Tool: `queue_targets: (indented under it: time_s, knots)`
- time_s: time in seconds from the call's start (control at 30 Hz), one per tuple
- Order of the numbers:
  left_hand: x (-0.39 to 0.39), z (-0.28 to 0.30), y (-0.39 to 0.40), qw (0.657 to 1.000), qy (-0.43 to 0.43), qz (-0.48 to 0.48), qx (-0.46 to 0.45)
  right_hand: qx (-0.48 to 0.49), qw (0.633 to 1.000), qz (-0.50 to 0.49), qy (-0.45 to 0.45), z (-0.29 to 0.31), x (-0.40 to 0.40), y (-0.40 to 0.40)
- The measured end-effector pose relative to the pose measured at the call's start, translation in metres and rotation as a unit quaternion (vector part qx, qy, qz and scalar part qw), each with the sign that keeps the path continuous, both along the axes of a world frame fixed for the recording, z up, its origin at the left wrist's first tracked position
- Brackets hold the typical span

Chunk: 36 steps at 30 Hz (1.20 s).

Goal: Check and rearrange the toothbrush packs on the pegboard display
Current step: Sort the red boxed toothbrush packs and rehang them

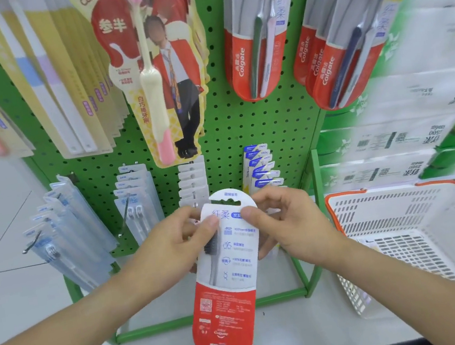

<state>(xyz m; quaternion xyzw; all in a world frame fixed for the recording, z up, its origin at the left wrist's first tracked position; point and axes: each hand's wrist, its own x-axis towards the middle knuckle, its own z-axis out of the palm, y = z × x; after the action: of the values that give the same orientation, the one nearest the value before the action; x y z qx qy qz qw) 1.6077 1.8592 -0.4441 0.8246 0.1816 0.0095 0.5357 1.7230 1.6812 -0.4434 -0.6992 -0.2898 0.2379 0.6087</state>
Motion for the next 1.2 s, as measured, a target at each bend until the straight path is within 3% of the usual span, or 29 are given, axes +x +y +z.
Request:
queue_targets:
  time_s: [0.1,0.17,0.4,0.53,0.6,0.67,0.7,0.8,0.93,1.0,1.2]
  knots:
    - [-0.009,-0.003,-0.016,0.970,-0.108,0.009,0.218,0.056,0.995,-0.082,0.014,0.013,0.002,-0.003]
    - [-0.015,-0.006,-0.030,0.939,-0.152,-0.040,0.307,0.081,0.990,-0.117,0.011,0.019,0.003,-0.006]
    - [-0.026,0.001,-0.042,0.876,-0.133,-0.037,0.462,0.177,0.963,-0.202,0.020,0.039,0.001,-0.015]
    - [-0.021,0.011,-0.044,0.807,-0.163,-0.041,0.565,0.232,0.950,-0.210,-0.025,0.051,-0.006,-0.018]
    - [-0.022,0.026,-0.047,0.844,-0.132,-0.014,0.519,0.239,0.950,-0.178,-0.094,0.052,-0.013,-0.016]
    - [-0.024,0.040,-0.047,0.919,-0.118,0.030,0.376,0.206,0.950,-0.148,-0.181,0.047,-0.019,-0.012]
    - [-0.023,0.041,-0.045,0.940,-0.160,0.050,0.298,0.182,0.947,-0.140,-0.223,0.041,-0.020,-0.010]
    - [-0.013,0.047,-0.039,0.959,-0.264,0.092,0.057,0.141,0.930,-0.156,-0.302,0.026,-0.023,-0.001]
    - [0.005,0.050,-0.036,0.939,-0.308,0.092,-0.124,0.162,0.961,-0.110,-0.195,0.025,-0.026,0.012]
    - [0.013,0.054,-0.038,0.918,-0.333,0.103,-0.188,0.144,0.967,-0.064,-0.203,0.022,-0.026,0.018]
    - [0.025,0.070,-0.055,0.891,-0.405,0.142,-0.148,0.214,0.949,-0.084,-0.215,0.032,-0.025,0.034]
